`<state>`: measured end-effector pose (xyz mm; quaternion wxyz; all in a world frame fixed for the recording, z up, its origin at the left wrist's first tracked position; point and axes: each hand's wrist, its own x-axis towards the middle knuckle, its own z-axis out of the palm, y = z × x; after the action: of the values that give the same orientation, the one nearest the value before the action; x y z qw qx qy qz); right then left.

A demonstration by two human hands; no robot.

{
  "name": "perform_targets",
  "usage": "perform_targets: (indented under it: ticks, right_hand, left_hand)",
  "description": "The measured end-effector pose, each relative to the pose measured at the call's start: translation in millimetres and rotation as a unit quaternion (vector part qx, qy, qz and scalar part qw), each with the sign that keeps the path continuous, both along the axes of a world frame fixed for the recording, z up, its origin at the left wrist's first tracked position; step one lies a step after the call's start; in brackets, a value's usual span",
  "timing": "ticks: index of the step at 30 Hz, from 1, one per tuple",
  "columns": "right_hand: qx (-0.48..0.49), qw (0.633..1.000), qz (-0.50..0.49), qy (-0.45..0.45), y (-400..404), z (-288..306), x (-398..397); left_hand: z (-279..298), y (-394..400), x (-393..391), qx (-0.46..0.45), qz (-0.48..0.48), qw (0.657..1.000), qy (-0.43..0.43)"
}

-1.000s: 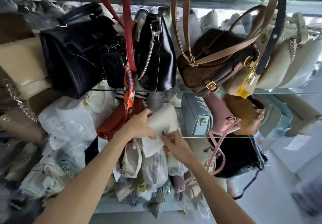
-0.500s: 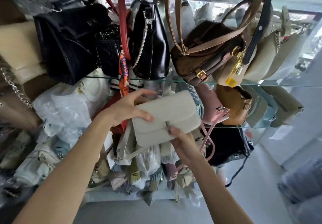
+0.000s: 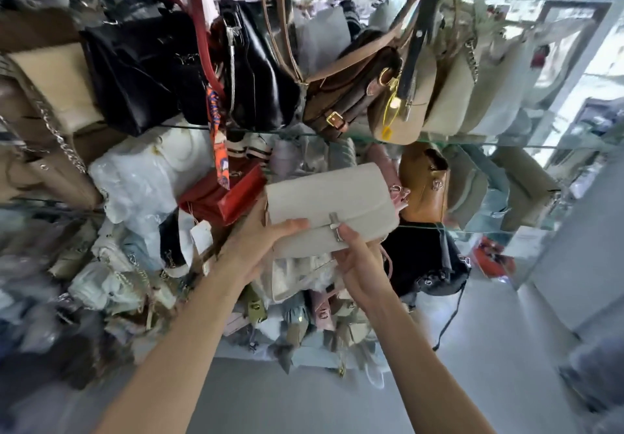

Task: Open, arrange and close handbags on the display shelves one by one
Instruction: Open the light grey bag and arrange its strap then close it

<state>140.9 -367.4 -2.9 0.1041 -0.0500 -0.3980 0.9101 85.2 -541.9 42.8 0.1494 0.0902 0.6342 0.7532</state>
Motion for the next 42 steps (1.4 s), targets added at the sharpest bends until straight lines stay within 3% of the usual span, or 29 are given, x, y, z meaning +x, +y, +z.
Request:
perform_targets:
  ticks: [5,8,14,22,27,30,34,39,42]
  right_hand:
    - [-0.008,1.000,0.005,-0.015,16.9,-7.4,28.1]
    - [0.051,0.997,-0.009,-0.060,18.7,1.2,38.6]
    - [0.089,0.990,-0.046,-0.104,21.9,25.9,50.8]
    - [0.058,0.985,-0.087,-0.136,5.8,36.3,50.2]
    - [0.050,0.994,-0.069,-0.067,0.7,35.2,57.3]
    - [0.140,0.988,-0.069,-0.005,-3.8,30.5,66.7]
    - [0.213,0.974,-0.072,-0.004,-6.4,28.0,70.6]
    - [0.166,0.986,0.002,0.029,-4.2,31.3,78.0]
    - [0.138,0.990,-0.026,0.027,-2.2,33.9,77.3]
  left_hand:
    - [1.5,11.8,29.8,0.001,0.033,0.999,0.028]
    - [8.3,15.1,37.4,-0.021,0.045,0.995,0.083]
    - [12.7,17.8,34.8,-0.009,0.012,0.995,0.101]
    - [22.2,15.4,33.0,-0.013,-0.031,0.989,0.147]
    - [27.9,6.9,29.2,-0.013,-0.029,0.987,0.154]
    - [35.1,2.4,23.3,0.016,0.001,0.992,0.123]
    - [43.6,-6.0,21.0,0.021,0.000,0.994,0.109]
    - [46.6,-12.9,25.0,0.021,-0.008,0.992,0.126]
    - [43.3,-13.4,27.3,0.025,-0.016,0.992,0.125]
